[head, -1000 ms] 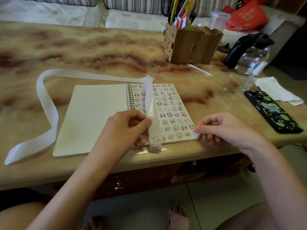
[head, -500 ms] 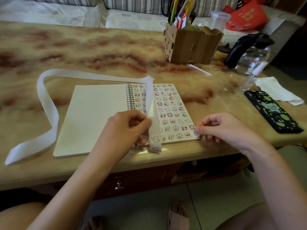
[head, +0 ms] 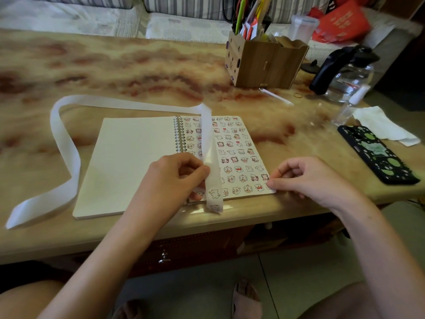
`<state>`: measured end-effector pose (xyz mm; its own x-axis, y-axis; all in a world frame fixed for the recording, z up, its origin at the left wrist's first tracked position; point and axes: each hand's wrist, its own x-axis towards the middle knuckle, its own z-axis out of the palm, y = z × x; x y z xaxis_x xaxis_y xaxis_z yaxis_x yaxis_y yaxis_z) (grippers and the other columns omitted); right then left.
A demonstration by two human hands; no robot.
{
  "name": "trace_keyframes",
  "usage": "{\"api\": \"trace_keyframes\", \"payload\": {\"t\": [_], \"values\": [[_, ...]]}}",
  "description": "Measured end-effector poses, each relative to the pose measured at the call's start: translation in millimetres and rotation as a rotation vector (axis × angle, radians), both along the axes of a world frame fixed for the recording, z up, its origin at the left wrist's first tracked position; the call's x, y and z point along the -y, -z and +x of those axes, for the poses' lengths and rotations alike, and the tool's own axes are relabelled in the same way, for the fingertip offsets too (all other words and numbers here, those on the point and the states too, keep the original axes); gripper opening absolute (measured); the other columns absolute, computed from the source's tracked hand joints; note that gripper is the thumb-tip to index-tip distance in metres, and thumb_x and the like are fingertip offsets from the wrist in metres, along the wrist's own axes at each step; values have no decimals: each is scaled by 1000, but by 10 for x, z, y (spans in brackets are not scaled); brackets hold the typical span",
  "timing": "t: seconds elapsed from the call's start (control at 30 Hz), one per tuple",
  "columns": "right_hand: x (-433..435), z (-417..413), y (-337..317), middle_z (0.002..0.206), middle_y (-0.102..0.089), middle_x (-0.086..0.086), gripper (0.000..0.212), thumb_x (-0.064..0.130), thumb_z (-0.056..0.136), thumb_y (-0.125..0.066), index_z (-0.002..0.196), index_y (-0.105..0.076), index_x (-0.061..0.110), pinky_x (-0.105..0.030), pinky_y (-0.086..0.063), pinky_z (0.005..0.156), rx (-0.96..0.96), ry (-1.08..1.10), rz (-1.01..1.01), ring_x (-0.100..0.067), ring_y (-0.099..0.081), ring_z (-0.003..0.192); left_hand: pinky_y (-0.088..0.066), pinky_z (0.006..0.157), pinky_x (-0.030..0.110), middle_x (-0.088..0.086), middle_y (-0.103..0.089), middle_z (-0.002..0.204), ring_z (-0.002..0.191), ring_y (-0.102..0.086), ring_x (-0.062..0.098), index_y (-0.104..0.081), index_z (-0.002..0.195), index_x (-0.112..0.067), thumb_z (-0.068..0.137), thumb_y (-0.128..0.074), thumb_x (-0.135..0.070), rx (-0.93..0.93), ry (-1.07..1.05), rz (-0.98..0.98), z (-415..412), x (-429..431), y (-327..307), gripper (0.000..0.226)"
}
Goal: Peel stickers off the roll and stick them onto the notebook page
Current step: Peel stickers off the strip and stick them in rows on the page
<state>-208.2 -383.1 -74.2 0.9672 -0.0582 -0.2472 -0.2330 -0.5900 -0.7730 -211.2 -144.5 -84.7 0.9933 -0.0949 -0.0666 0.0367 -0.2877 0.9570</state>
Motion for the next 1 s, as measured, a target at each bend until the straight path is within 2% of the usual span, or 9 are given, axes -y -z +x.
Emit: {"api": "trace_keyframes", "payload": {"t": [0.13,0.27,0.43,0.63,0.8,0.9,1.0], "values": [[59,33,43,53,-55,5,34,23,66,-84,87,-59,15,-25,-33,53,30,25,-47,-1,-40,40,-51,51,14,-1,-74,73,64,-69,6,-69,83,-10,87,-64,-18,7,-3,15,-5,4,-17,10],[91,50,72,54,-52,2,24,22,71,-81,80,-60,15,-17,-31,42,15,7,-60,-3,-36,38,-49,50,12,0,-74,75,65,-69,5,-68,83,-10,88,-64,-18,6,2,12,-18,4,-22,10],[112,59,72,53,-50,2,13,18,81,-73,82,-62,12,-26,-31,50,32,28,-69,-4,-36,37,-51,52,14,-3,-74,75,66,-69,4,-69,83,-11,88,-63,-19,11,8,24,-19,-2,-20,10],[51,18,38,61,-55,-5,24,26,72,-79,82,-62,12,-25,-32,47,8,12,-52,-13,-41,49,-49,50,12,1,-74,76,67,-69,6,-69,84,-10,88,-63,-18,2,6,7,-15,-2,-18,11],[48,24,36,60,-54,-5,21,23,76,-77,81,-62,9,-26,-32,46,7,-2,-85,-14,-40,48,-50,51,13,0,-74,76,66,-69,6,-69,83,-11,88,-63,-19,10,6,15,-16,-4,-20,11],[56,9,9,57,-54,-1,21,23,81,-72,86,-62,6,-25,-34,46,14,9,-60,-13,-42,48,-51,51,14,-2,-74,74,66,-70,8,-68,82,-11,88,-63,-19,16,5,25,-15,-6,-18,11],[24,-4,-8,54,-58,4,26,31,75,-76,85,-63,10,-21,-35,45,-8,11,-37,-8,-43,46,-52,52,16,-2,-74,75,68,-70,9,-68,82,-12,88,-63,-19,14,11,22,-9,-9,-11,11]]}}
